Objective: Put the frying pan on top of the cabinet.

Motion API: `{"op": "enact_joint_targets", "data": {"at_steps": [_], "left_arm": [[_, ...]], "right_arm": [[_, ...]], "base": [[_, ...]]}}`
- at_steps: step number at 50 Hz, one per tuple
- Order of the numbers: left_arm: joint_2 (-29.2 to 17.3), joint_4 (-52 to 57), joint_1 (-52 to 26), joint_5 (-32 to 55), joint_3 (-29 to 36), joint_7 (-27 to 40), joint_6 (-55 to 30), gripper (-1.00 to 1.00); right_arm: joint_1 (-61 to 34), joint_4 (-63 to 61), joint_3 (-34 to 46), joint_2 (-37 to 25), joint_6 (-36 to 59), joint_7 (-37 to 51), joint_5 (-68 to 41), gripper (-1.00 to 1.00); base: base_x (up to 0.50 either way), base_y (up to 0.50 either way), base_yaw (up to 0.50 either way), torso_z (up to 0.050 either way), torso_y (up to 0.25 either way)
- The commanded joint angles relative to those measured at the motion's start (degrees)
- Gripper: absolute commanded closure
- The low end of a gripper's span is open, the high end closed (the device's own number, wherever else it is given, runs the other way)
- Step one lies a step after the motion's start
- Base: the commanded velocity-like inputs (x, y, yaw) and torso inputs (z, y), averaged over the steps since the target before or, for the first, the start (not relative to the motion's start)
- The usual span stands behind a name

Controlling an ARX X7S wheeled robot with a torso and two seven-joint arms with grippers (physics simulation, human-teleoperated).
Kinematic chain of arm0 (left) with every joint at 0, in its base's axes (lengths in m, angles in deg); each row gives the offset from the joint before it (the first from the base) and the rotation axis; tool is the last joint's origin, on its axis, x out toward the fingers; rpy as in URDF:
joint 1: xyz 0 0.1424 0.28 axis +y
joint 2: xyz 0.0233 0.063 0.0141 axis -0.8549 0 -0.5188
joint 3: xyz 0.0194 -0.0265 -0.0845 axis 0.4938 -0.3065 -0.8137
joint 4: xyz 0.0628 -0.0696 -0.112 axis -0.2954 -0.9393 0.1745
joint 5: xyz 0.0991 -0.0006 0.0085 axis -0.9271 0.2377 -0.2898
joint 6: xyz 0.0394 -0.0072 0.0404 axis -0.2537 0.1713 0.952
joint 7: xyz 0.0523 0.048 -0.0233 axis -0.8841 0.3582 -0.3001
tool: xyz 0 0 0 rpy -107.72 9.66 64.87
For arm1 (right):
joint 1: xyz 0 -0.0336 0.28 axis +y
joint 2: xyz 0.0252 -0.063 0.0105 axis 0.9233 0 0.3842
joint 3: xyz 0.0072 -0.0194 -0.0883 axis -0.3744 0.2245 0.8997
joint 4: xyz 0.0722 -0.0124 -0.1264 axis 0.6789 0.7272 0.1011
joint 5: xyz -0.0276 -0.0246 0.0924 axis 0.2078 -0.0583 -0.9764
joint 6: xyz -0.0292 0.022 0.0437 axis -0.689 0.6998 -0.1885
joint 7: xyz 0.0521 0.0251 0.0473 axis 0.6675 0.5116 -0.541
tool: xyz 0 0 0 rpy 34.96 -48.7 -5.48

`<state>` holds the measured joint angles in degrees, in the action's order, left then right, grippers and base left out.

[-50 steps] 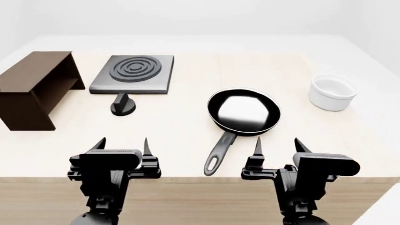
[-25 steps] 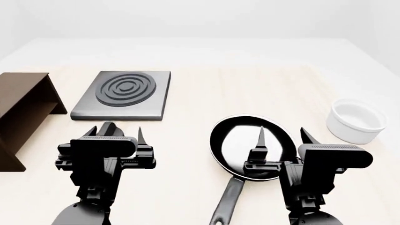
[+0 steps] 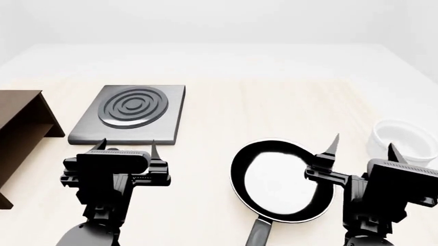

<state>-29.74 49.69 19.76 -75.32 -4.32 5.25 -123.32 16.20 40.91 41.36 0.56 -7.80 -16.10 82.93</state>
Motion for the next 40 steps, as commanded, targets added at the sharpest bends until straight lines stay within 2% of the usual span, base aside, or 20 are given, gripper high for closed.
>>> {"op": "enact_joint_targets", "data": {"at_steps": [1,6,10,14,16,17,18,21,22,23,25,27,28,40], "left_arm": [[-0.4,0.9,-0.1,0.8,0.0,0.1,-0.9,-1.0],[-0.8,2.6,-0.5,1.2,0.4,0.3,-3.5,-1.0],[-1.8,7.6,-1.4,4.5,1.3,-1.9,-9.9,-1.0],[-0.6,17.5,-7.8,14.0,0.0,-4.0,-29.9,-1.0],[2.6,20.9,-11.4,18.5,-3.4,-4.5,-39.8,-1.0],[5.7,23.2,-14.4,21.3,-6.2,-4.8,-48.2,-1.0],[5.1,23.0,-15.3,27.0,-6.6,-1.0,-49.3,-1.0],[1.4,14.4,-20.1,52.8,-6.8,24.8,-49.1,-1.0],[0.0,10.6,-21.5,61.3,-3.6,33.4,-46.6,-1.0],[-2.4,4.2,-22.1,69.9,5.0,42.0,-39.9,-1.0],[-1.4,4.9,-22.6,87.1,9.3,59.1,-39.5,-1.0],[-0.7,5.0,-22.5,101.9,11.8,60.5,-38.8,-1.0],[0.1,4.5,-22.7,103.8,14.3,62.3,-37.4,-1.0],[2.8,2.2,-21.7,105.3,21.2,66.8,-32.9,-1.0]], "right_arm": [[2.3,-4.7,-7.1,-0.3,2.1,6.8,3.3,-1.0],[2.0,-4.3,-6.4,-0.1,1.8,7.0,3.3,-1.0],[1.7,-3.2,-6.3,0.0,1.2,7.2,3.2,-1.0],[1.1,-1.8,-5.9,0.2,0.9,7.3,3.0,-1.0],[1.3,-2.2,-5.9,0.3,0.7,7.2,2.8,-1.0],[1.3,-2.2,-5.9,0.2,0.8,7.3,2.8,-1.0],[1.3,-2.2,-5.9,0.2,0.7,7.4,2.8,-1.0],[1.1,-1.9,-5.9,0.2,0.7,7.4,2.6,-1.0],[1.1,-1.8,-5.8,0.2,0.6,7.5,2.6,-1.0],[0.9,-1.6,-5.3,0.2,0.7,7.5,2.8,-1.0],[0.7,-1.8,-5.1,0.1,0.8,7.5,2.8,-1.0],[0.7,-1.8,-5.0,0.1,0.8,7.5,2.7,-1.0],[0.8,-1.4,-5.0,0.2,0.4,7.5,2.7,-1.0],[1.1,-0.6,-5.1,0.3,-0.5,7.4,1.6,-1.0]], "base": [[0.0,0.0,0.0,0.0,0.0],[0.0,0.0,0.0,0.0,0.0],[0.0,0.0,0.0,0.0,0.0],[0.0,0.0,0.0,0.0,0.0],[0.0,0.0,0.0,0.0,0.0],[0.0,0.0,0.0,0.0,0.0],[0.0,0.0,0.0,0.0,0.0],[0.0,0.0,0.0,0.0,0.0],[0.0,0.0,0.0,0.0,0.0],[0.0,0.0,0.0,0.0,0.0],[0.0,0.0,0.0,0.0,0.0],[0.0,0.0,0.0,0.0,0.0],[0.0,0.0,0.0,0.0,0.0],[0.0,0.0,0.0,0.0,0.0]]}}
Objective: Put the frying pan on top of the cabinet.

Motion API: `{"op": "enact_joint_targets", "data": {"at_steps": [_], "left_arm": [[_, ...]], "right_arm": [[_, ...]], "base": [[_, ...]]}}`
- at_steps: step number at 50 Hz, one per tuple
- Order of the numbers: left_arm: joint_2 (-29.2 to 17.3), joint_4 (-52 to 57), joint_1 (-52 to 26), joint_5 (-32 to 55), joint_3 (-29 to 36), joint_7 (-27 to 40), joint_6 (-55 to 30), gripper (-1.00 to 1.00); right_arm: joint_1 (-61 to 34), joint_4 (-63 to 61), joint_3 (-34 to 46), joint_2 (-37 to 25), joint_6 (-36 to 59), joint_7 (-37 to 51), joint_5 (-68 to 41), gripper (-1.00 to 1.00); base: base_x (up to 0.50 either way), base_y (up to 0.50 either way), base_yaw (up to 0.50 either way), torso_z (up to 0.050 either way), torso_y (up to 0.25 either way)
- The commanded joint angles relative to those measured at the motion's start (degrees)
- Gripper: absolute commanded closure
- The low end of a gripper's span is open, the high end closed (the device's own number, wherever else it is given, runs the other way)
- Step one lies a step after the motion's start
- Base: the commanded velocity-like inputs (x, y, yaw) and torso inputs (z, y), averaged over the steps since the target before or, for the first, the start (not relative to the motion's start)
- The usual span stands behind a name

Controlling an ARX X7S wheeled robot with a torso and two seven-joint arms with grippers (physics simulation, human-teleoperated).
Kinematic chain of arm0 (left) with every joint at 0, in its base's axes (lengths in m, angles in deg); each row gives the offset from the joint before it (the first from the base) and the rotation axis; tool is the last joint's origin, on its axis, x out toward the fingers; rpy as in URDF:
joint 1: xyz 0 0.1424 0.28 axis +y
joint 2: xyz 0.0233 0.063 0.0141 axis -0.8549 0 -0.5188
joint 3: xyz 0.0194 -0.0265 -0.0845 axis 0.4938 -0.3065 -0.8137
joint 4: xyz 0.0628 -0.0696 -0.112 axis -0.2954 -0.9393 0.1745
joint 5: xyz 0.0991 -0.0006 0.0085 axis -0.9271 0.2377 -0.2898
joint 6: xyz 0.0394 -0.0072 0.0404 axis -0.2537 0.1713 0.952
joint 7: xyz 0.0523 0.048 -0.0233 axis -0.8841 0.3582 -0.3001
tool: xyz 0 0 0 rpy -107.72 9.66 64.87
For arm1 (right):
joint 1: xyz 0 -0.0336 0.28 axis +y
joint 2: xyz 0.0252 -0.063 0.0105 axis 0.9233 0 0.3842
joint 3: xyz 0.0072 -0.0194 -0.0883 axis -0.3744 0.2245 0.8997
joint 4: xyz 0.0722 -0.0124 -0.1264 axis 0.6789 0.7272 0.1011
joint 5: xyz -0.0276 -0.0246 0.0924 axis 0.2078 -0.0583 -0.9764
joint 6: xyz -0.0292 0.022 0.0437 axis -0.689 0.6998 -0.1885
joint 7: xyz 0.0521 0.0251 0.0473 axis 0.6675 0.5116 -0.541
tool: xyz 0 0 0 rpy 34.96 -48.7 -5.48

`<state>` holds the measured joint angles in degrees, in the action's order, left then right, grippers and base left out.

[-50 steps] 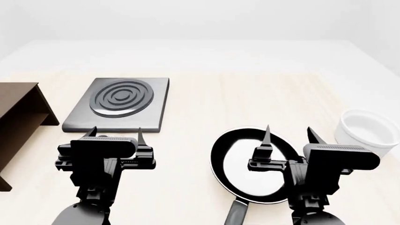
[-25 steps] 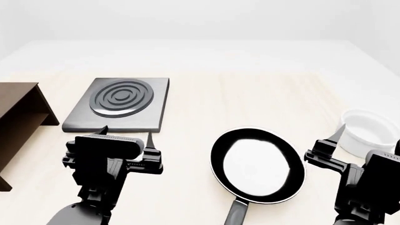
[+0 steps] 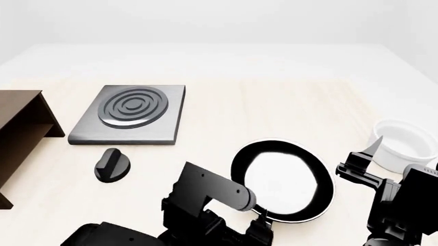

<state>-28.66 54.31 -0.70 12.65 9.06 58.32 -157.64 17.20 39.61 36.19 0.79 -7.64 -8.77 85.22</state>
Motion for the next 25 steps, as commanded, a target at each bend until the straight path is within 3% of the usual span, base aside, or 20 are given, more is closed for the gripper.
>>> {"op": "enact_joint_targets", "data": {"at_steps": [1,9,25], "left_arm": [[1.9,-2.3,-1.0,17.2,8.3,13.6,1.3,-1.0],[2.8,-3.1,0.8,15.7,11.6,13.4,1.6,-1.0],[2.5,-6.9,2.4,8.1,12.4,9.4,1.4,-1.0]], "right_arm": [[0.1,1.1,0.2,0.1,-1.0,0.1,-0.6,-1.0],[0.8,0.5,-0.1,0.0,-1.4,0.1,-1.2,-1.0],[1.3,1.2,-0.3,0.0,-2.8,0.3,-2.2,-1.0]], "base": [[0.0,0.0,0.0,0.0,0.0],[0.0,0.0,0.0,0.0,0.0],[0.0,0.0,0.0,0.0,0.0]]}}
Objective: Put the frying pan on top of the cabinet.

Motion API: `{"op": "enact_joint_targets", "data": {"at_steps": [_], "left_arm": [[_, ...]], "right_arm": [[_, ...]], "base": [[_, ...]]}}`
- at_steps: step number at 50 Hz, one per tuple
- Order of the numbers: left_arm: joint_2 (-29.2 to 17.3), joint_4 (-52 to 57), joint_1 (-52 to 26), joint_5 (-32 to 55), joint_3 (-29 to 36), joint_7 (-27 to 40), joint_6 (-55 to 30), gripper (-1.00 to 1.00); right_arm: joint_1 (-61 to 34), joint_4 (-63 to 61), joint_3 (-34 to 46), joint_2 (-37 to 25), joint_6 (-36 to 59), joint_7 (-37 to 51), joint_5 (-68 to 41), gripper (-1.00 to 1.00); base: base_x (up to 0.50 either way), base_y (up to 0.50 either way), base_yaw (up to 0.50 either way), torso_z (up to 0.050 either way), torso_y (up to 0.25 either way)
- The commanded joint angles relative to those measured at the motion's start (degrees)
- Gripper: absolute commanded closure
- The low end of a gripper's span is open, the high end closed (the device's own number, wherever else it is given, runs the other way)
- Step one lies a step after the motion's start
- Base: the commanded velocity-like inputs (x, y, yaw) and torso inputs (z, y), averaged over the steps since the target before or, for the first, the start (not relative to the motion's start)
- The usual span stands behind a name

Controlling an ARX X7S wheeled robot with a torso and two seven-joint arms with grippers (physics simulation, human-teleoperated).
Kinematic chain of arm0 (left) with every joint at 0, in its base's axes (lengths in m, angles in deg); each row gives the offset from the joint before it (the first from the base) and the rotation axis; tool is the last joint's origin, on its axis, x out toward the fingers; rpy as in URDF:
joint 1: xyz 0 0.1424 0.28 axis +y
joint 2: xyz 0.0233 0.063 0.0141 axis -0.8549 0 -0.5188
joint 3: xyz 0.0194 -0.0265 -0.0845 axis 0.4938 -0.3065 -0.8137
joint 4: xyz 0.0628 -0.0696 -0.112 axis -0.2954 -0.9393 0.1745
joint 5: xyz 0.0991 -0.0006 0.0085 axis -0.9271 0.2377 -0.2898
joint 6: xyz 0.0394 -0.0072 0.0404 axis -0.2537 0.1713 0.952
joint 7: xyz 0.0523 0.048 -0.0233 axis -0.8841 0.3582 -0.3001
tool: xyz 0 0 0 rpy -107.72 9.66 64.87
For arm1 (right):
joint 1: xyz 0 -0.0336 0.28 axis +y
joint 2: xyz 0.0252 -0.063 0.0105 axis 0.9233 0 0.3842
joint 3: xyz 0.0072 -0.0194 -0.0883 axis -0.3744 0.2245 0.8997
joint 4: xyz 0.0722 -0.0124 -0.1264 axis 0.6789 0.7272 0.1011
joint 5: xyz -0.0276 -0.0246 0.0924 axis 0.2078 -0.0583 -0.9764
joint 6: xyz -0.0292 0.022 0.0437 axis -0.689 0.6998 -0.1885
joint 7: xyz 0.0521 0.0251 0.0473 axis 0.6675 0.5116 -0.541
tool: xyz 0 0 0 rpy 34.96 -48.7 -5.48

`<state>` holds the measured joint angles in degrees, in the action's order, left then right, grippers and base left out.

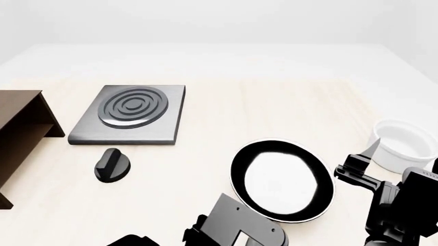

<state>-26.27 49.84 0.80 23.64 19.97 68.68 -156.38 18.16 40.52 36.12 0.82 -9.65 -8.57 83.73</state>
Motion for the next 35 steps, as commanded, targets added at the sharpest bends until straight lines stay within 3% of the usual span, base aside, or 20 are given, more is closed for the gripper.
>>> {"op": "enact_joint_targets", "data": {"at_steps": [1,35], "left_arm": [[0.0,-3.0,0.9,-3.3,1.5,-1.3,0.2,-1.0],[-1.5,-11.9,2.7,-16.6,5.8,-14.0,0.4,-1.0]], "right_arm": [[0.4,0.6,-0.2,-0.1,-1.1,0.1,-0.7,-1.0],[0.5,0.5,-0.1,-0.6,-1.4,0.4,-2.5,-1.0]], "base": [[0.0,0.0,0.0,0.0,0.0],[0.0,0.0,0.0,0.0,0.0]]}}
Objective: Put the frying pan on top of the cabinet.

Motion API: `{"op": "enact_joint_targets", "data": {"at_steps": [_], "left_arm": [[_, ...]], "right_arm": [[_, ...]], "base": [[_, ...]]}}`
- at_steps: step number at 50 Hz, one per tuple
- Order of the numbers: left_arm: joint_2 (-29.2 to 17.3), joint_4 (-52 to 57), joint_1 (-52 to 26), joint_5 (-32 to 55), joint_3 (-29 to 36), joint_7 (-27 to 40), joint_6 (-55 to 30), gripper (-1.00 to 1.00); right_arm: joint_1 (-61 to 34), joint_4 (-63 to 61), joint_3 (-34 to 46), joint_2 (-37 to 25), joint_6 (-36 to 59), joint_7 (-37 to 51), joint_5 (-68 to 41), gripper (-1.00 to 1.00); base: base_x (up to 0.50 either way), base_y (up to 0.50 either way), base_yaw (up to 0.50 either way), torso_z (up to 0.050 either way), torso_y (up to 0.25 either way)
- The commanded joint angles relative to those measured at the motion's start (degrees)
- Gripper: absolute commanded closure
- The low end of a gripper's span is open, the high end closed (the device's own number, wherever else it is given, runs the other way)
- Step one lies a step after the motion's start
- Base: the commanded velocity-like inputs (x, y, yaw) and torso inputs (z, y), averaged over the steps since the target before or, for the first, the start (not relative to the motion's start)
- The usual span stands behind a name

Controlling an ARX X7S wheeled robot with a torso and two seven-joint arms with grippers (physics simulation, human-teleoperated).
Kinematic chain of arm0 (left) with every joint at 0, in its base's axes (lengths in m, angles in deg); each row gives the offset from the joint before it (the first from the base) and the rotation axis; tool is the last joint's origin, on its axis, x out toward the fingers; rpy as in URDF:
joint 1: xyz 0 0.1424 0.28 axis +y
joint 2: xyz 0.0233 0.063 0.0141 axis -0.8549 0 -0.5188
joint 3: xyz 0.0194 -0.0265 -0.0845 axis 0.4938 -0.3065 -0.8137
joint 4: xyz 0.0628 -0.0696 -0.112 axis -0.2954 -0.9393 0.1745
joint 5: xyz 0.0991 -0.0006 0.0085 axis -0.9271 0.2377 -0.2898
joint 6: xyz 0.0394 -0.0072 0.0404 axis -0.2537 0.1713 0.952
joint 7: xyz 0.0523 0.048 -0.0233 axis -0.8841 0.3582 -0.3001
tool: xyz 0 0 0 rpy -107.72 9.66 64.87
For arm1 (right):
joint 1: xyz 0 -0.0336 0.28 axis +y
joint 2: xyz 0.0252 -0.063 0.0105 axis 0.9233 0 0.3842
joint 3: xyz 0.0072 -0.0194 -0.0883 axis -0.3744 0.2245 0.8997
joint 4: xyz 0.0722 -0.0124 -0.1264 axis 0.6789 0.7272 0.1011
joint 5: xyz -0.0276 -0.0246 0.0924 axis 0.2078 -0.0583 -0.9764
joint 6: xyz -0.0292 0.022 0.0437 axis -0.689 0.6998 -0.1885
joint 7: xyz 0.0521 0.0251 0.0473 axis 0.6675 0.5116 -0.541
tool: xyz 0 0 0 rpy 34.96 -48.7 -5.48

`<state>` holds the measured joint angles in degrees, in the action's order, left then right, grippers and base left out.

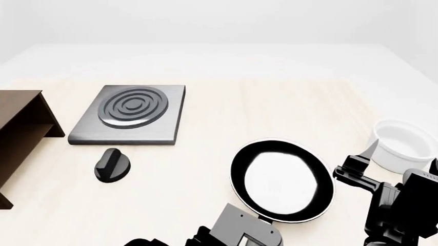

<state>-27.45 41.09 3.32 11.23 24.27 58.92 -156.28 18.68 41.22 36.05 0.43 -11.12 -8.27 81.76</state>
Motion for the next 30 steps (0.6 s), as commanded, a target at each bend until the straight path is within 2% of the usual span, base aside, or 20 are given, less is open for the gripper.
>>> {"op": "enact_joint_targets", "data": {"at_steps": [1,7,8,20,30], "left_arm": [[-0.3,-3.8,0.3,-4.7,1.7,-4.9,0.4,-1.0],[-0.6,-5.4,0.2,-6.8,2.5,-7.0,0.9,-1.0],[-0.7,-5.2,0.2,-7.4,2.7,-7.3,1.0,1.0],[-1.7,-6.4,0.2,-9.9,3.7,-10.8,2.2,1.0],[-3.1,-2.8,-0.1,-6.1,1.7,-6.9,3.2,1.0]], "right_arm": [[0.0,-0.3,-0.1,-0.2,0.1,0.1,-0.7,-1.0],[0.0,0.1,0.0,-0.3,-0.3,0.1,-1.0,-1.0],[0.0,0.3,0.1,-0.2,-0.5,0.1,-1.0,-1.0],[0.1,0.6,0.6,-0.3,-0.9,0.2,-1.4,-1.0],[0.7,0.8,0.5,-0.4,-1.6,0.3,-1.8,-1.0]], "base": [[0.0,0.0,0.0,0.0,0.0],[0.0,0.0,0.0,0.0,0.0],[0.0,0.0,0.0,0.0,0.0],[0.0,0.0,0.0,0.0,0.0],[0.0,0.0,0.0,0.0,0.0]]}}
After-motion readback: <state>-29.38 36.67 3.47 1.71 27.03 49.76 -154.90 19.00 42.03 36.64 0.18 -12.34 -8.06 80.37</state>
